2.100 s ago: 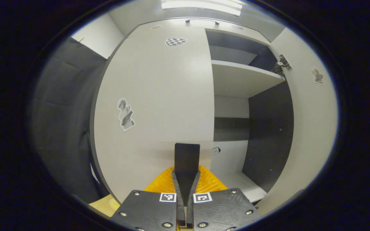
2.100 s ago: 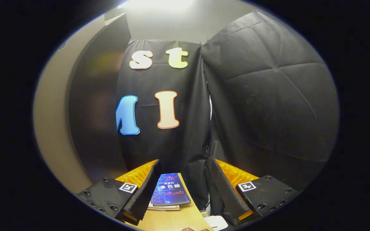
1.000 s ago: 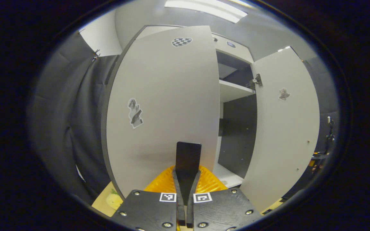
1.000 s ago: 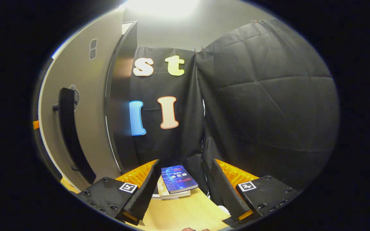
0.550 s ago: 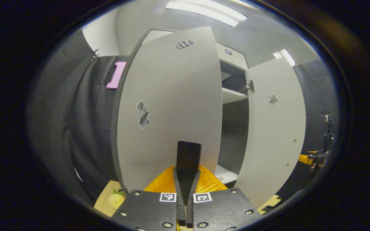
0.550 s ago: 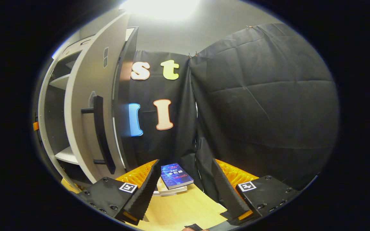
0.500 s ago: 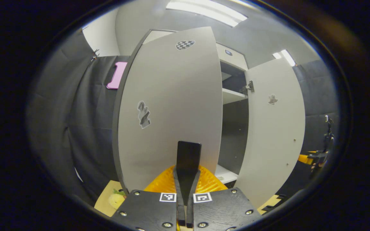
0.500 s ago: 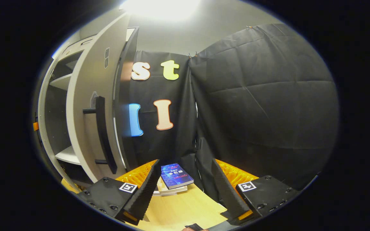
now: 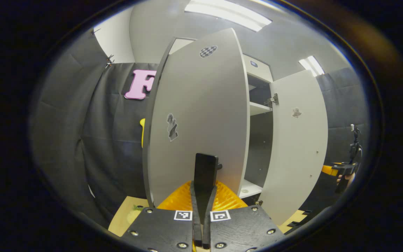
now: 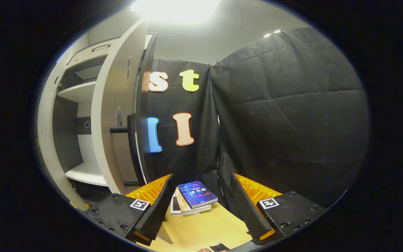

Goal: Open the right door of the double-door shoe cabinet with the right hand, and open the left door with the left hand.

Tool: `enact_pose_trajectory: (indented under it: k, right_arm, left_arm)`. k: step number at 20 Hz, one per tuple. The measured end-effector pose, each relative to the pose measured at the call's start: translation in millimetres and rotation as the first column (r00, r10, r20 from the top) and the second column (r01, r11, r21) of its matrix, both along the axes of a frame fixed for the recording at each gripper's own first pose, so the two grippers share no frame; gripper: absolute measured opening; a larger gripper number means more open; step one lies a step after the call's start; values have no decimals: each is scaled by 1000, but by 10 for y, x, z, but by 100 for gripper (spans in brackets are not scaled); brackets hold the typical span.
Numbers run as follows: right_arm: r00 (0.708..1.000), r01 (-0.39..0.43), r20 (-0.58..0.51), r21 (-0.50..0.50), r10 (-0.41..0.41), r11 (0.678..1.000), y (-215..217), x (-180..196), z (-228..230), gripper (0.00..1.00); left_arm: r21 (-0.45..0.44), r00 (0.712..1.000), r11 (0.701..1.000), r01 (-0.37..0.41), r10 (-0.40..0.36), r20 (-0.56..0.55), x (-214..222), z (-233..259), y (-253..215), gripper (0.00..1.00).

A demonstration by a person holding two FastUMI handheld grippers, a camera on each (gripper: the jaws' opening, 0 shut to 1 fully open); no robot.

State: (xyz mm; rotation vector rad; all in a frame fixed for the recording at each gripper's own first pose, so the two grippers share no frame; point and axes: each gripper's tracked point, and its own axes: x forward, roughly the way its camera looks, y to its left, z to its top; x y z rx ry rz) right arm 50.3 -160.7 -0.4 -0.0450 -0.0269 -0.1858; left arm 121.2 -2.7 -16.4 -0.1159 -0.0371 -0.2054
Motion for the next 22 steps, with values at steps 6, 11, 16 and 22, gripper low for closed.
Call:
enact_pose_trajectory:
  k: [6, 11, 16, 22]
  right_arm:
    - [1000, -11, -15, -20, 11, 1000, 118, -38, -97, 98]
    - [1000, -9, -5, 7, 9, 1000, 121, -99, -85, 98]
    - [1000, -2, -8, 3, 2, 1000, 114, -181, -127, 98]
    - [1000, -2, 8, 0, 2, 1000, 148, -266, -52, 98]
  left_arm:
    - [4, 1000, 1000, -22, 22, 5, -20, 3, 131, 4]
    - [42, 999, 998, -38, 39, -3, -38, -29, 249, 4]
    - [70, 997, 994, -80, 80, -2, -38, -41, 422, 3]
    - [103, 977, 973, -208, 211, -24, -36, -136, 846, 2]
